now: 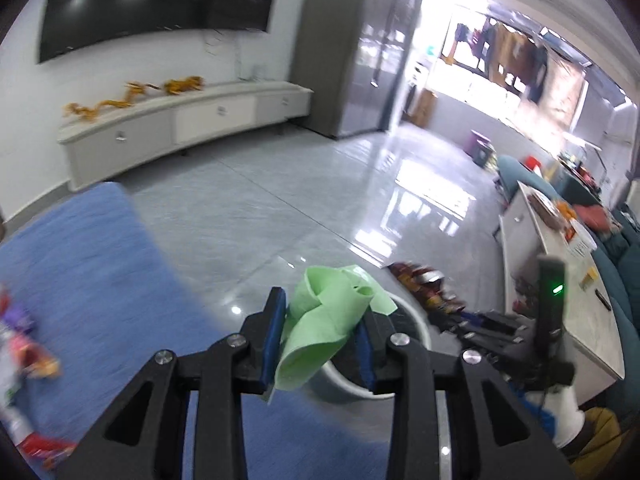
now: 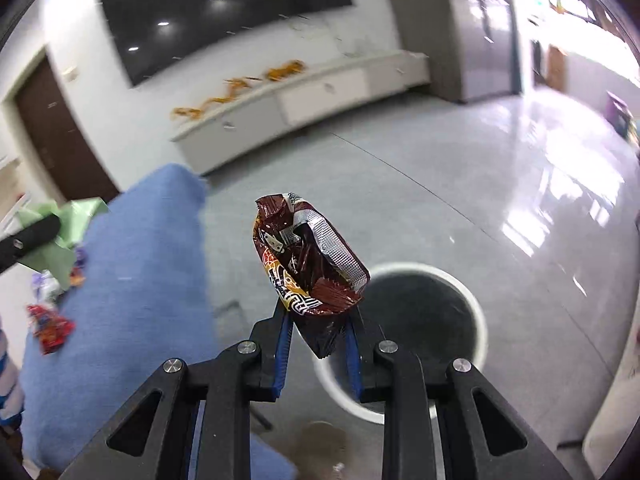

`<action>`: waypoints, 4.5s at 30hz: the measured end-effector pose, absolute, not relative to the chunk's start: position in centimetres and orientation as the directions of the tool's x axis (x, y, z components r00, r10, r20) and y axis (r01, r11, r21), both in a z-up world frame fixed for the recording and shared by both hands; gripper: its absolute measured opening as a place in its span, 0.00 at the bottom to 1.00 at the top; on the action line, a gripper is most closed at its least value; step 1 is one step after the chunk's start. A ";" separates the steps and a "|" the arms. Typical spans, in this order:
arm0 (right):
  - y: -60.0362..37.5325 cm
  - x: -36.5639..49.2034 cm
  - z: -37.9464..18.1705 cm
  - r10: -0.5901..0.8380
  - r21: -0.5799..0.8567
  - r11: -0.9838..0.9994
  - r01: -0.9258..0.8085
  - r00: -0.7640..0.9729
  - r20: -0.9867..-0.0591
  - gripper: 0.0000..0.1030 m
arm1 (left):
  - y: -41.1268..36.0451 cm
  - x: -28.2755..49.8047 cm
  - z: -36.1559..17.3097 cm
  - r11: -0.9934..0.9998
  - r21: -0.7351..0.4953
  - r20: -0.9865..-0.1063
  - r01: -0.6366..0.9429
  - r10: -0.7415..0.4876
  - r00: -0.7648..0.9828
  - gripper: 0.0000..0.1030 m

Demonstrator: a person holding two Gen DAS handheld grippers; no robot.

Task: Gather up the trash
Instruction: 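Carry both items over the black bin and open both grippers, then move both open grippers back to the trash pile, then grasp the purple bag with the left gripper while the right grasps the red wrapper, then carry both items over the black bin and open both grippers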

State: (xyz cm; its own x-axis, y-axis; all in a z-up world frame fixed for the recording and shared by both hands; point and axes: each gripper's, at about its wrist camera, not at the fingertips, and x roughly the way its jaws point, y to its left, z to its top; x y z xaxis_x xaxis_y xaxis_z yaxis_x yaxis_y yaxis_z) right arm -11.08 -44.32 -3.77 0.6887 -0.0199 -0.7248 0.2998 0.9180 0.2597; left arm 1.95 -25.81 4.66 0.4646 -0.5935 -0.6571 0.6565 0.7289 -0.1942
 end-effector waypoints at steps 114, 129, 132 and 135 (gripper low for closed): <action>-18.2 -5.4 7.0 0.497 0.307 0.867 -0.392 0.653 -0.571 0.19 | 11.1 1.7 9.3 0.934 -0.285 -0.515 0.217 -0.340 0.787 0.34; -36.4 -10.1 5.7 0.152 0.287 0.958 0.026 0.800 -0.581 0.20 | -10.5 3.4 6.7 0.824 -0.270 -0.614 0.498 -0.546 0.570 0.34; -40.6 -10.7 3.7 0.079 0.292 0.947 0.135 0.781 -0.619 0.20 | -16.1 3.8 5.4 0.788 -0.273 -0.642 0.552 -0.577 0.506 0.34; -44.0 -11.0 1.4 0.039 0.308 0.926 0.217 0.758 -0.651 0.20 | -21.4 4.2 4.1 0.751 -0.281 -0.668 0.598 -0.600 0.441 0.34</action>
